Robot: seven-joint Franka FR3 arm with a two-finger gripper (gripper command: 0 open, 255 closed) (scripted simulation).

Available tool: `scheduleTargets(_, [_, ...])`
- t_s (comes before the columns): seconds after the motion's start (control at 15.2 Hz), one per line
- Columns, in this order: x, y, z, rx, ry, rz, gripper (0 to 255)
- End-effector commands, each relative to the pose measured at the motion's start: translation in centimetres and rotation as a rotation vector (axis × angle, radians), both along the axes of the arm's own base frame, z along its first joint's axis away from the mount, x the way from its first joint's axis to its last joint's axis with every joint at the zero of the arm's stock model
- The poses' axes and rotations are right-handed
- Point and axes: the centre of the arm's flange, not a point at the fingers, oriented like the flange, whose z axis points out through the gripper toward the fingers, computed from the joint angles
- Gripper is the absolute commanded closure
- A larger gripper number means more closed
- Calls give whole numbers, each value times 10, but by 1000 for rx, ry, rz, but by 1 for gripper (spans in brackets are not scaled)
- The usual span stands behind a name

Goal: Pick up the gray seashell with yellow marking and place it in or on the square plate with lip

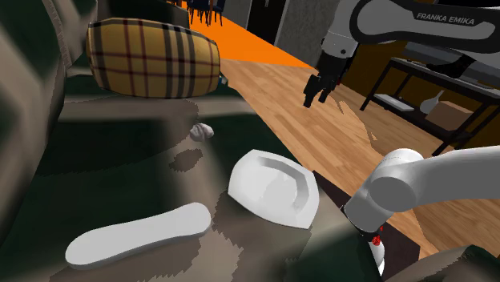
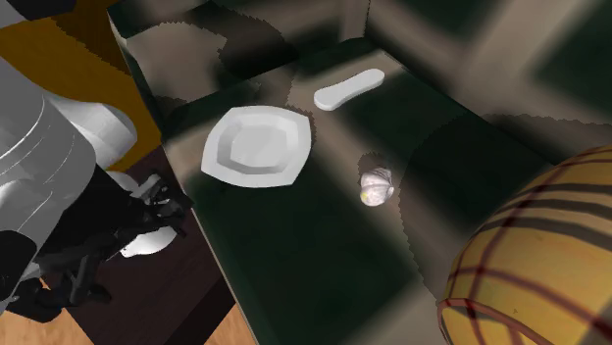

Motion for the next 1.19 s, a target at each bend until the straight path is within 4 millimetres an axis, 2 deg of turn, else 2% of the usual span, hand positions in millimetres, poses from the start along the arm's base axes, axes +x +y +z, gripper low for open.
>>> scheduleTargets(0.0, [0, 0, 0, 0, 0, 0, 0])
scheduleTargets(0.53, [20, 100, -23, 4, -25, -180, 0])
scheduleTargets(1.12, [63, 206, -49, 8, -53, -382, 0])
